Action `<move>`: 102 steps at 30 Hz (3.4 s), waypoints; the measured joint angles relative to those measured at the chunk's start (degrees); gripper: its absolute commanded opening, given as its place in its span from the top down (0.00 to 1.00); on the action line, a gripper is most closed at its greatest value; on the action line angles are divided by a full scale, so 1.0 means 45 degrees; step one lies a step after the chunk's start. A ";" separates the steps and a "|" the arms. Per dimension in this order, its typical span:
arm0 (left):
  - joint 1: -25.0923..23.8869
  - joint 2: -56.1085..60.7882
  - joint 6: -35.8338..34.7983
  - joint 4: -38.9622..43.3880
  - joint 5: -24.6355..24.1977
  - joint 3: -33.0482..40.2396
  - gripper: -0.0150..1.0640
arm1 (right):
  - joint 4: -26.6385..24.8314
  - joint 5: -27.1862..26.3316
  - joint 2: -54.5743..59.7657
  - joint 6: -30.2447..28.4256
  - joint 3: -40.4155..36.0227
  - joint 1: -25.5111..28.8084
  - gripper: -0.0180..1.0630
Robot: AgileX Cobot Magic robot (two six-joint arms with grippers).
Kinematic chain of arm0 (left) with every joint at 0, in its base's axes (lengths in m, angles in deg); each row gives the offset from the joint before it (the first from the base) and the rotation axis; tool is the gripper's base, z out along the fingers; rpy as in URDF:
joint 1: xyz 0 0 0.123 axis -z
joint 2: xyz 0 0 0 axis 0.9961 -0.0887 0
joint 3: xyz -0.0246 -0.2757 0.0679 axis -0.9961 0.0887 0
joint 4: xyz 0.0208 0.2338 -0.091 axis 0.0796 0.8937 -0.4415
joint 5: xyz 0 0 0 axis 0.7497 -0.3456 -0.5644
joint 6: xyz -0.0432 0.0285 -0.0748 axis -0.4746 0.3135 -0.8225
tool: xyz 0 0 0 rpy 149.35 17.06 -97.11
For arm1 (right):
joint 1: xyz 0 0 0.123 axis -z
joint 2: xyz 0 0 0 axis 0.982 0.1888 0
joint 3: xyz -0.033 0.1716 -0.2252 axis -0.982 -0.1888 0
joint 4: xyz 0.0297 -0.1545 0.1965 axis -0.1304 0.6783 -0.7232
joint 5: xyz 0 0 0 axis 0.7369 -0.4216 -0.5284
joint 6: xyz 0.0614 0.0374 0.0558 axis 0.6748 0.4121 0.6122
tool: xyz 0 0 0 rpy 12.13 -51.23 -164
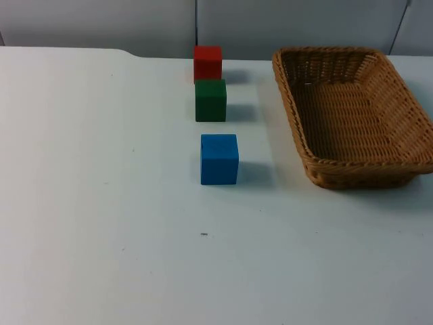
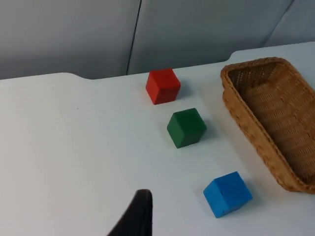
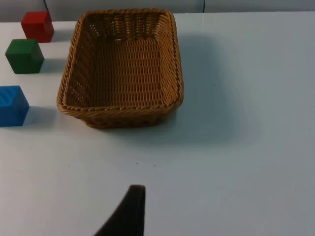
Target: Pick up the basket with the left hand and place the blue cube into the basket with the right hand.
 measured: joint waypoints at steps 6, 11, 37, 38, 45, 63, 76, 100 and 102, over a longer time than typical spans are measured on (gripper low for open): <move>0.0000 -0.1438 0.0500 -0.0870 0.0028 -0.0868 0.14 | 0.0000 0.0000 0.0000 0.0000 0.0000 0.0000 0.02; 0.0556 -0.2371 0.0605 -0.1033 0.0107 -0.1563 0.14 | 0.0000 0.0000 0.0000 0.0000 0.0000 0.0000 0.02; 0.5701 -0.9693 -0.0168 -0.1084 0.1289 -0.6721 0.14 | 0.0000 -0.0023 0.0000 0.0000 0.0000 0.0000 0.02; 0.5701 -0.9693 -0.0168 -0.1084 0.1289 -0.6721 0.14 | 0.0000 -0.0023 0.0000 0.0000 0.0000 0.0000 0.02; 0.6345 -1.1707 -0.1232 -0.0625 0.1145 -0.8694 0.14 | 0.0000 -0.0023 0.0000 0.0000 0.0000 0.0000 0.02; 0.7298 -1.5064 -0.3646 0.0961 0.0701 -1.1786 0.14 | 0.0000 -0.0023 0.0000 0.0000 0.0000 0.0000 0.02; 0.7596 -1.7222 -0.5650 0.2800 -0.0061 -1.3856 0.14 | 0.0000 -0.0023 0.0000 0.0000 0.0000 0.0000 0.02; 0.7596 -1.7995 -0.6121 0.3367 0.0039 -1.3957 0.14 | 0.0000 -0.0023 0.0000 0.0000 0.0000 0.0000 0.02; 0.7596 -1.7995 -0.6121 0.3367 0.0039 -1.3957 0.14 | 0.0000 -0.0023 0.0000 0.0000 0.0000 0.0000 0.02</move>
